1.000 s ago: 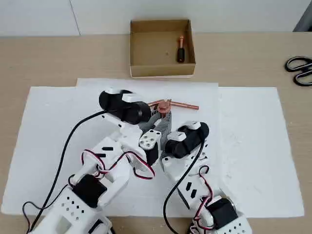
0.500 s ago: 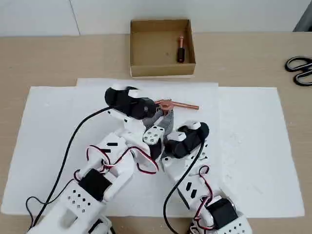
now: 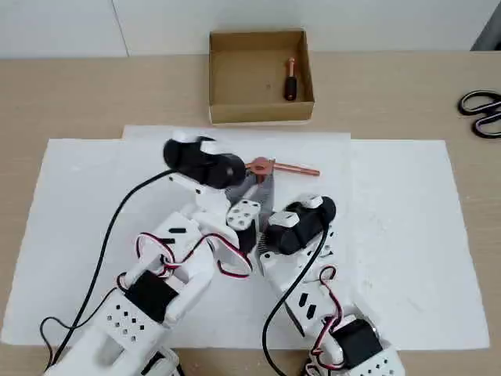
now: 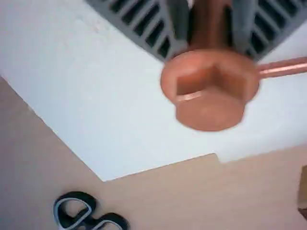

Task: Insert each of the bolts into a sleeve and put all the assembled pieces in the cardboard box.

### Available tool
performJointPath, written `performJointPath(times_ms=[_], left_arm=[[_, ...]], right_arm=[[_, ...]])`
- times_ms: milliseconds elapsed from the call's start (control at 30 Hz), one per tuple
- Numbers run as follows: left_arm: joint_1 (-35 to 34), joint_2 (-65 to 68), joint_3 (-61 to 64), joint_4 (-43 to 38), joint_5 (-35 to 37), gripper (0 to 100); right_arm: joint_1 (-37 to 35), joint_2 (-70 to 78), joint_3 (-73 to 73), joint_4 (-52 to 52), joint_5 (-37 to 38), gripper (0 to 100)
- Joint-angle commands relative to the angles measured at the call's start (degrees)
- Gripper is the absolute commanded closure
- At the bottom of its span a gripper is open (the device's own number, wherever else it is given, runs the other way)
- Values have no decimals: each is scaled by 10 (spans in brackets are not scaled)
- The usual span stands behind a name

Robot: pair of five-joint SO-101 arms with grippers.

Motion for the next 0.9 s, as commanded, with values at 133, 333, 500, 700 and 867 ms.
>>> performJointPath(times_ms=[133,333,500,700,867], left_arm=[[8,-3,-13,1,-5,994],[7,-1,-10,1,-17,994],[7,-1,-10,5,-29,994],[7,-2,-10,25,-29,994],[10,-3,-11,36,-26,994]], right_arm=[[-3,-7,-6,-14,-6,995],[-2,-7,-6,-14,-6,995],[-1,-7,-6,-14,-6,995],[-1,-7,-6,-14,-6,995],[-1,-7,-6,-14,-6,995]])
